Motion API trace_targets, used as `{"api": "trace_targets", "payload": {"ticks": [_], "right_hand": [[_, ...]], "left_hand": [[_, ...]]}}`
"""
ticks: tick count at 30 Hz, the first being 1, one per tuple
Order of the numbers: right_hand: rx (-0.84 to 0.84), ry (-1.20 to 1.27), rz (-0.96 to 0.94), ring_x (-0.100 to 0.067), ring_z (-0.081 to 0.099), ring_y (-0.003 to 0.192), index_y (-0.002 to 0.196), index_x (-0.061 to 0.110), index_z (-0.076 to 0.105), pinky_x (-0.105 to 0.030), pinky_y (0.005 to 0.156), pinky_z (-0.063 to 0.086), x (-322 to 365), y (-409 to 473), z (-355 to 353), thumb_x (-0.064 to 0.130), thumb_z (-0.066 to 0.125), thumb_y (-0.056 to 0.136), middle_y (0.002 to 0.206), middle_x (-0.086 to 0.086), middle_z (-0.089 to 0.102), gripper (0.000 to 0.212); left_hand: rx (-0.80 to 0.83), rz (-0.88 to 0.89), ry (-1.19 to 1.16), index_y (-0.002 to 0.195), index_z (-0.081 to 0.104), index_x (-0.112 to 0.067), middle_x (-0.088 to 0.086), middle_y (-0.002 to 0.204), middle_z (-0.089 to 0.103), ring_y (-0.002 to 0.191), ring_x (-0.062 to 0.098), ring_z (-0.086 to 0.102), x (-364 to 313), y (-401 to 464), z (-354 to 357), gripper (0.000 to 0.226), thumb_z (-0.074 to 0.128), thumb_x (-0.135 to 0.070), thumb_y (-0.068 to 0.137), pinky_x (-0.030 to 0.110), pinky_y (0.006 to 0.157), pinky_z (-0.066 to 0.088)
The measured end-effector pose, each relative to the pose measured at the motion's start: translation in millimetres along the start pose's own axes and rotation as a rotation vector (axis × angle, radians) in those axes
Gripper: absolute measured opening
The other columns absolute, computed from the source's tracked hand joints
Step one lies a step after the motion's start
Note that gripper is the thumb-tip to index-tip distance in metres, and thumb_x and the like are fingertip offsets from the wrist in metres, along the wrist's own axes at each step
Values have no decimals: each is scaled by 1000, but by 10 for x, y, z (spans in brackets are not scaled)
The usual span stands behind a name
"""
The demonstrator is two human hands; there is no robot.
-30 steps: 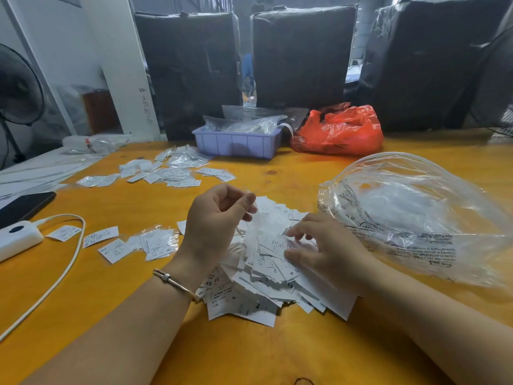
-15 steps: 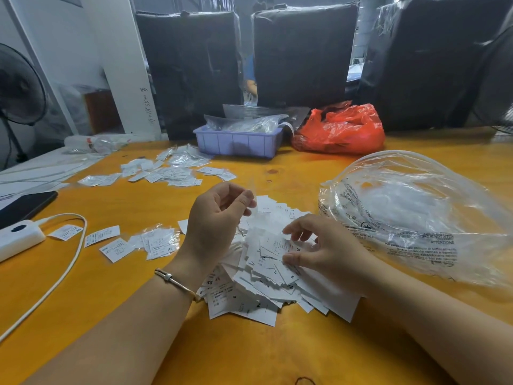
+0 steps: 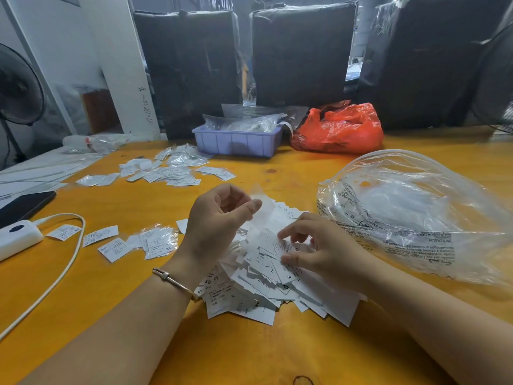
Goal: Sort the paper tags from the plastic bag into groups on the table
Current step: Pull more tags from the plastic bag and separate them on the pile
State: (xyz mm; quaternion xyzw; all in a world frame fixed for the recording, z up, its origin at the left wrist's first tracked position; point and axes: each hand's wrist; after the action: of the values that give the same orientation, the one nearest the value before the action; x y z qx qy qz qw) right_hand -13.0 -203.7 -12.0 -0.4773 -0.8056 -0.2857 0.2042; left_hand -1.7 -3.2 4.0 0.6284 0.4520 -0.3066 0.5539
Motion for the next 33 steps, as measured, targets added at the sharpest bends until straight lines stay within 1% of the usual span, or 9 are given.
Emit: {"api": "trace_targets", "payload": {"ticks": [6,9,11,13,16,19,25,29,33], "right_hand": [[-45,-7,-44,-4,54,92,108,25,68,-30,86,47,31,-17,0,29,79,78,98,10,58,32],[-49,-20,-60,-4,55,88,104,25,69,-32,84,48,35,-22,11,29,78,79,92,12,58,27],[-65,-1,-48,-5,53,86,109,25,66,-31,84,47,30,-25,8,28,79,78,90,10,57,34],[-70,15,-35,-6,52,83,112,26,65,-30,83,47,29,-29,9,26,79,77,87,9,55,38],[-61,63,-33,-3,51,82,99,23,69,-23,77,45,33,-33,20,23,79,78,89,8,55,24],[-37,51,-1,-6,54,88,108,22,66,-19,76,44,19,-21,20,25,78,79,98,6,58,32],[-21,22,24,-10,54,92,108,22,67,-26,80,45,18,1,2,28,78,78,99,3,57,33],[-36,-12,-2,-5,54,95,112,22,68,-27,86,47,35,-21,3,31,77,79,103,9,58,36],[-105,-37,-43,-6,56,89,109,21,71,-34,83,48,77,-50,-1,30,80,76,96,10,61,36]], "left_hand": [[52,-45,-131,80,61,-5,6,87,77,83,20,73,-30,14,-23,14,74,-4,84,19,64,53],[56,-54,-179,83,59,-5,9,86,77,80,23,75,-24,7,-30,16,74,2,82,20,63,54],[42,-63,-201,89,60,-4,8,83,77,77,21,74,-17,11,-29,20,76,4,80,20,62,53],[32,-77,-219,95,63,-7,5,80,76,75,18,73,-15,22,-29,25,79,1,77,19,63,53],[33,-94,-241,98,66,-12,3,78,75,73,15,71,-23,34,-40,34,83,-14,69,21,65,54],[50,-92,-243,98,68,-13,0,74,73,70,13,68,-38,36,-42,39,83,-22,63,21,65,55],[94,-82,-237,92,71,-12,-1,69,71,63,12,65,-72,20,-19,34,81,-26,64,19,60,51],[110,-75,-251,95,71,-10,7,81,77,70,15,71,-76,6,-14,32,80,-20,65,18,61,52],[123,-72,-286,99,69,-11,6,83,77,78,13,73,-72,4,-13,35,80,-8,67,15,63,51]]}}
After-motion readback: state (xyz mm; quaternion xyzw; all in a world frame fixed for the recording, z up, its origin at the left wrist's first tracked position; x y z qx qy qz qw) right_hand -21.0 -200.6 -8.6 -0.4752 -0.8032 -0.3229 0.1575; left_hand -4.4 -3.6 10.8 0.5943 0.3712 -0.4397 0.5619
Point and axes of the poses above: each hand's wrist, its own y-axis towards the middle knuckle, its own z-axis out of the palm, x = y × z
